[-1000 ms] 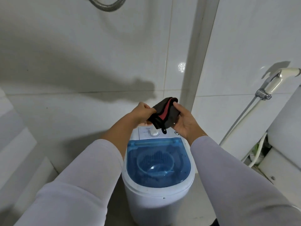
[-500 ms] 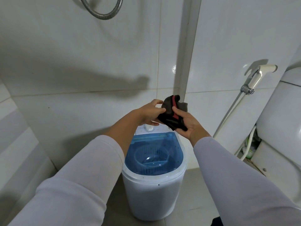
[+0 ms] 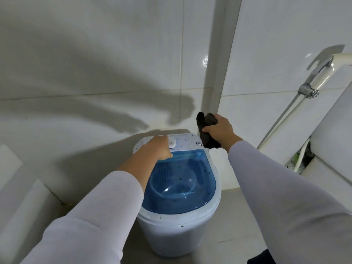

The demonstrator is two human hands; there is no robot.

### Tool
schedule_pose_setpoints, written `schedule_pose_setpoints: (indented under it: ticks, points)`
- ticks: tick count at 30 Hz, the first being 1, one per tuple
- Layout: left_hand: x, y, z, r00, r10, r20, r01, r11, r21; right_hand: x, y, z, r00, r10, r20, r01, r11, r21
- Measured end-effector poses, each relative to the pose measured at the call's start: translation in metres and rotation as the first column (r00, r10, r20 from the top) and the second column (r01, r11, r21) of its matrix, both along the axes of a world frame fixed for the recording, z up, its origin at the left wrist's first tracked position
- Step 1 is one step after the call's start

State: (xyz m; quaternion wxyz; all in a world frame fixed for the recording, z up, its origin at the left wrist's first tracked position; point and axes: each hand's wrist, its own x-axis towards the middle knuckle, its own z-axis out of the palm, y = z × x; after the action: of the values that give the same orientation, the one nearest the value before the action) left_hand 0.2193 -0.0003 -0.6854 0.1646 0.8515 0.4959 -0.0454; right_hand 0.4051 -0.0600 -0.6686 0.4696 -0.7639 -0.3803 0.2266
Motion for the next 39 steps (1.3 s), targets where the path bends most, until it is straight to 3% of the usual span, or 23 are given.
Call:
schedule_pose_setpoints:
  ticks: [2,6,16,23,30,35,39]
  points:
    - [0.005,0.004,-0.008,1.000,-0.002,0.011,0.002,1.000,0.013,-0.002,0.015,-0.006,0.961,0.051,0.273,-0.029,0.996,-0.083]
    - [0.014,0.008,-0.015,0.999,-0.035,-0.035,0.037,0.997,0.061,-0.004,0.040,-0.023,0.896,0.130,0.425,-0.033,0.973,-0.227]
    - [0.016,0.012,-0.024,0.999,-0.027,-0.035,0.031,0.990,0.140,-0.004,0.067,-0.051,0.786,0.374,0.492,-0.131,0.879,-0.459]
    - [0.013,0.010,-0.031,0.998,-0.043,-0.035,0.046,0.993,0.109,-0.010,0.055,-0.053,0.753,0.404,0.519,-0.136,0.868,-0.477]
    - [0.011,-0.001,-0.033,0.999,-0.019,-0.035,0.021,0.999,0.044,-0.009,0.033,-0.052,0.798,0.399,0.452,-0.194,0.880,-0.434]
    - [0.013,-0.013,-0.035,0.995,0.038,-0.093,-0.036,0.999,0.028,-0.009,0.014,-0.053,0.673,0.493,0.552,-0.203,0.840,-0.503]
    - [0.015,-0.019,-0.036,0.985,0.048,-0.164,-0.041,0.998,0.047,-0.008,0.003,-0.056,0.625,0.496,0.603,-0.213,0.852,-0.479]
